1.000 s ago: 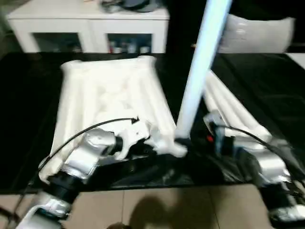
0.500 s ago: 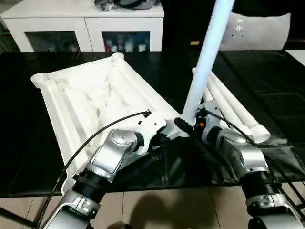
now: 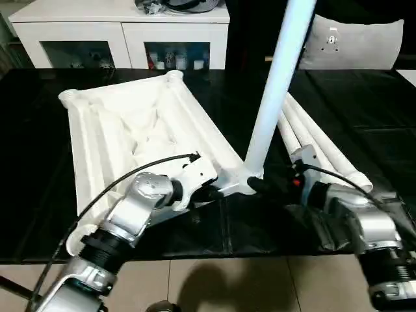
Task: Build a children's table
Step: Rotate leg to tighten
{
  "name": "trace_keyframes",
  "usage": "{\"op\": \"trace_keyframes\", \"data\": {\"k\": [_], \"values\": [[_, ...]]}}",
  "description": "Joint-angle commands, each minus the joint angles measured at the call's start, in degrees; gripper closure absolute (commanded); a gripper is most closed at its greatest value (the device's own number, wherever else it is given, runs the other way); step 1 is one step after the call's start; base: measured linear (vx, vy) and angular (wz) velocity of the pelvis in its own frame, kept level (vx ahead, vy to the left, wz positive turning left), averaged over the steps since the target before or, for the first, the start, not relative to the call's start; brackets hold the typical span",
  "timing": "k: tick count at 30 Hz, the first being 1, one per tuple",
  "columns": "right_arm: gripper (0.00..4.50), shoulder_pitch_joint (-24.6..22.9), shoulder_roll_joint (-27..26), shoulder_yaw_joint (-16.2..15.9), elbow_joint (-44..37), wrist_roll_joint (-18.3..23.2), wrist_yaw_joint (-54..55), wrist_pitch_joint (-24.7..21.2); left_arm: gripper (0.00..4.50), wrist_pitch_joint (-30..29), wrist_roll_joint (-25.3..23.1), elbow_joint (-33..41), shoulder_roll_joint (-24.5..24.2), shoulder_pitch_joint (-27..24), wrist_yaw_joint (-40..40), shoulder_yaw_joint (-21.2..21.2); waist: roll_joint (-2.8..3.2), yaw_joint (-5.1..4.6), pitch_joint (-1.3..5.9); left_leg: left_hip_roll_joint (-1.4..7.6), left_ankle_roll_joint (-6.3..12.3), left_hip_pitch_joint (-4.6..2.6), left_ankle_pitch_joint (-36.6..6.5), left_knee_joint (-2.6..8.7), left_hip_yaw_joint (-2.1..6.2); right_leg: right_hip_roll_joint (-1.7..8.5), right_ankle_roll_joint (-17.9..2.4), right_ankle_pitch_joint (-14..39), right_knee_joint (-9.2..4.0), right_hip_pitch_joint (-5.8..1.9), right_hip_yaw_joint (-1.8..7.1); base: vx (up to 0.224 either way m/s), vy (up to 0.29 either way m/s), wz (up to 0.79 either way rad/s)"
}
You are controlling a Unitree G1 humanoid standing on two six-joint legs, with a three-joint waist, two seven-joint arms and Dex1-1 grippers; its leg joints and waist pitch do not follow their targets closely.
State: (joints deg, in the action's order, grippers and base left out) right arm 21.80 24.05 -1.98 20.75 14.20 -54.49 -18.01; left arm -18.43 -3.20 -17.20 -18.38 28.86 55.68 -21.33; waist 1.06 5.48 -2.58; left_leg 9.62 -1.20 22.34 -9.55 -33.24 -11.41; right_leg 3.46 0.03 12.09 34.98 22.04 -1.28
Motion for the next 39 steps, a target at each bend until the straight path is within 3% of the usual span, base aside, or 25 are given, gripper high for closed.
{"op": "trace_keyframes", "data": {"k": [1, 4, 6, 7, 8, 16, 27, 32, 33, 34, 38, 39], "values": [[0.03, -0.08, 1.51, -0.93, -1.51, 0.86, -3.80, 0.76, 4.50, 3.60, 0.32, 1.38, -1.17, 0.08, 5.16, -2.89, -0.29, 0.07, 3.31, 3.76, 2.19, -1.65, -11.64, 3.50, 1.84, 4.69, -12.43, 7.26, -4.37, -1.60, 2.02, 0.000, 0.000, 0.00], [0.03, 0.34, 3.21, -2.68, -1.37, -0.72, -6.08, 2.92, 4.50, 5.66, 0.19, 0.98, -2.91, 0.23, 7.90, -3.79, -0.10, 0.49, 3.30, 3.91, 2.25, -1.64, -11.58, 3.50, 1.80, 4.68, -13.22, 5.94, -4.17, -1.60, 1.86, 0.000, 0.000, 0.00], [0.03, 0.30, 4.50, -4.18, -1.85, -1.21, -9.18, 4.36, 4.50, 7.10, 0.20, 0.38, -3.96, 0.52, 9.86, -4.22, -0.17, 0.64, 3.23, 3.94, 1.84, -1.77, -12.52, 3.58, 1.77, 4.71, -13.28, 6.97, -4.24, -1.58, 1.89, 0.000, 0.000, 0.00], [0.03, 0.25, 5.00, -4.69, -2.06, -1.16, -11.09, 5.24, 4.50, 7.83, 0.08, -0.01, -4.52, 0.76, 10.94, -4.52, -0.58, 0.80, 3.22, 3.98, 1.76, -1.77, -12.91, 3.58, 1.72, 4.77, -13.21, 7.63, -4.29, -1.65, 1.92, 0.000, 0.000, 0.00], [0.03, 0.22, 5.32, -4.95, -2.18, -1.05, -12.41, 5.79, 4.50, 8.41, 0.06, -0.34, -4.91, 0.94, 11.69, -4.76, -0.47, 0.95, 3.24, 3.98, 1.74, -1.79, -12.89, 3.55, 1.76, 4.83, -13.22, 7.81, -4.20, -1.64, 1.92, 0.000, 0.000, 0.00], [0.75, 0.38, 6.46, -7.58, -3.00, 1.15, -19.35, 3.73, 4.50, 10.56, 1.05, -0.09, -6.34, 1.03, 15.77, -5.57, -0.60, 1.10, 3.24, 4.13, 2.32, -1.72, -12.24, 3.56, 1.74, 4.89, -13.51, 8.33, -4.01, -1.58, 1.87, 0.000, 0.000, 0.00], [1.72, 0.12, 5.85, -7.60, -2.86, 1.64, -20.70, 2.41, 4.50, 11.16, 0.96, -1.10, -5.99, 1.13, 15.82, -5.36, -0.62, 1.12, 3.33, 4.07, 2.17, -1.74, -11.75, 3.44, 1.73, 4.84, -13.68, 8.00, -3.93, -1.56, 1.86, 0.000, 0.000, 0.00], [1.94, -0.65, 4.25, -7.10, -4.02, 2.88, -17.52, -0.73, 4.50, 8.83, 2.46, -0.28, -4.74, 0.51, 14.55, -3.97, -0.67, 1.14, 3.31, 3.98, 2.46, -1.66, -11.10, 3.38, 1.65, 4.85, -14.03, 7.33, -3.86, -1.63, 1.82, 0.000, 0.000, 0.00], [1.94, -0.47, 3.78, -7.02, -3.89, 2.57, -16.02, -1.67, 4.50, 7.82, 2.95, 0.12, -4.33, 0.43, 14.07, -3.52, -0.26, 1.11, 3.17, 3.98, 2.15, -1.63, -11.86, 3.45, 1.76, 4.92, -13.87, 8.63, -3.97, -1.51, 1.82, 0.000, 0.000, 0.00], [1.96, -0.33, 3.43, -6.93, -3.69, 2.31, -15.08, -1.92, 4.50, 7.13, 3.13, 0.29, -4.07, 0.42, 13.65, -3.27, -0.39, 0.93, 3.13, 3.97, 1.86, -1.65, -12.38, 3.51, 1.70, 4.85, -13.77, 9.33, -4.08, -1.49, 1.83, 0.000, 0.000, 0.00], [1.99, 2.69, -3.95, -3.85, 0.81, -0.36, 1.16, -4.51, 4.50, -1.96, 4.03, 1.67, 0.79, 0.64, 5.19, 0.00, -0.57, -0.19, 2.55, 3.72, -1.44, -1.85, -17.74, 4.12, 2.17, 5.12, -12.12, 19.39, -4.79, -1.22, 1.85, 0.000, 0.000, 0.00], [1.99, 3.90, -6.09, -2.62, 2.54, -0.52, 5.80, -5.62, 4.50, -4.22, 4.01, 1.79, 2.59, 0.85, 2.20, 0.99, -0.61, -0.86, 2.57, 3.71, -2.25, -1.73, -18.00, 4.26, 2.38, 5.20, -11.64, 20.49, -4.77, -1.28, 1.87, 0.000, 0.000, 0.00]]}}
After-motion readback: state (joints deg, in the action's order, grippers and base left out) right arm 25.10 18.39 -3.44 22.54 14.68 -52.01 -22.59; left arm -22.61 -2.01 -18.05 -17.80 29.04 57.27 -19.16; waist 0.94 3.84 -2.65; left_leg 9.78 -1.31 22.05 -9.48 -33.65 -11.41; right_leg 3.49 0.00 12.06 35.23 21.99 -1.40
